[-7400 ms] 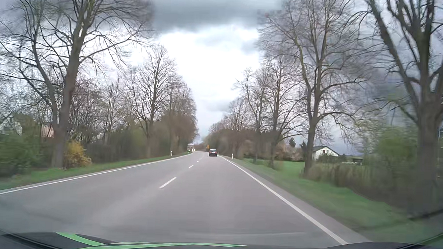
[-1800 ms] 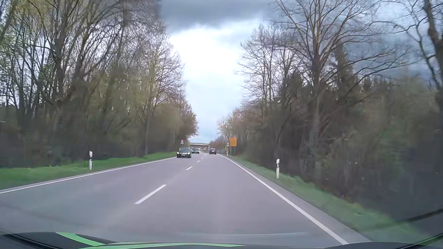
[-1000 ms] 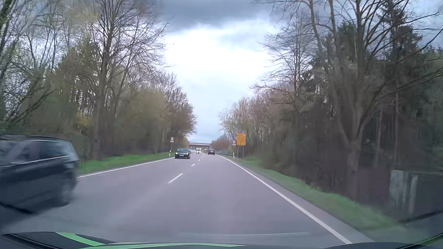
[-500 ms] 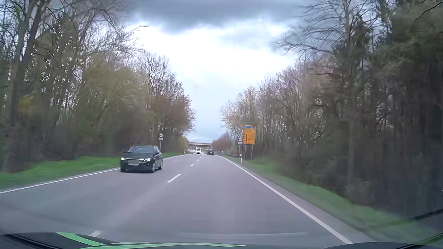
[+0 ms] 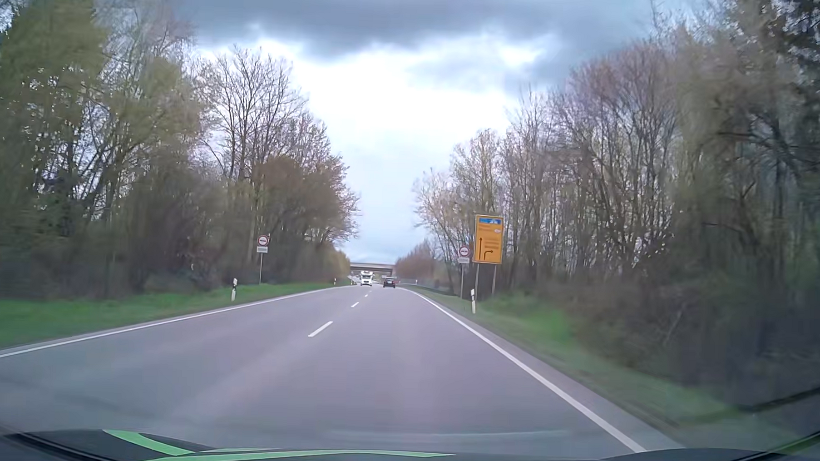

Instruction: Follow the waypoints while adhering to traffic rules and regulations

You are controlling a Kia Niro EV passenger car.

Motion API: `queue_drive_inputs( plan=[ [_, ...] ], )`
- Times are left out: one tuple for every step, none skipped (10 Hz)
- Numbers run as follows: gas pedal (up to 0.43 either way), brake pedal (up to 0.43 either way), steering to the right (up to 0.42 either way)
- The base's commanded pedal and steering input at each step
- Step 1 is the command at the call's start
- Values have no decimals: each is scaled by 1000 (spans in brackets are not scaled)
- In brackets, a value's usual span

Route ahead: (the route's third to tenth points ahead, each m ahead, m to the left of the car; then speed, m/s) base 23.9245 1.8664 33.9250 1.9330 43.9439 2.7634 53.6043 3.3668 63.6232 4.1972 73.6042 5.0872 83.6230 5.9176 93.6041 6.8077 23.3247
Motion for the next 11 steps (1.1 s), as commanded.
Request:
queue_drive_inputs(
  plan=[
    [79, 0, -3],
    [67, 0, -4],
    [67, 0, -4],
    [67, 0, -4],
    [67, 0, -4],
    [67, 0, -4],
    [79, 0, -4],
    [79, 0, -3],
    [79, 0, -2],
    [87, 0, -2],
    [87, 0, -2]
  ],
)
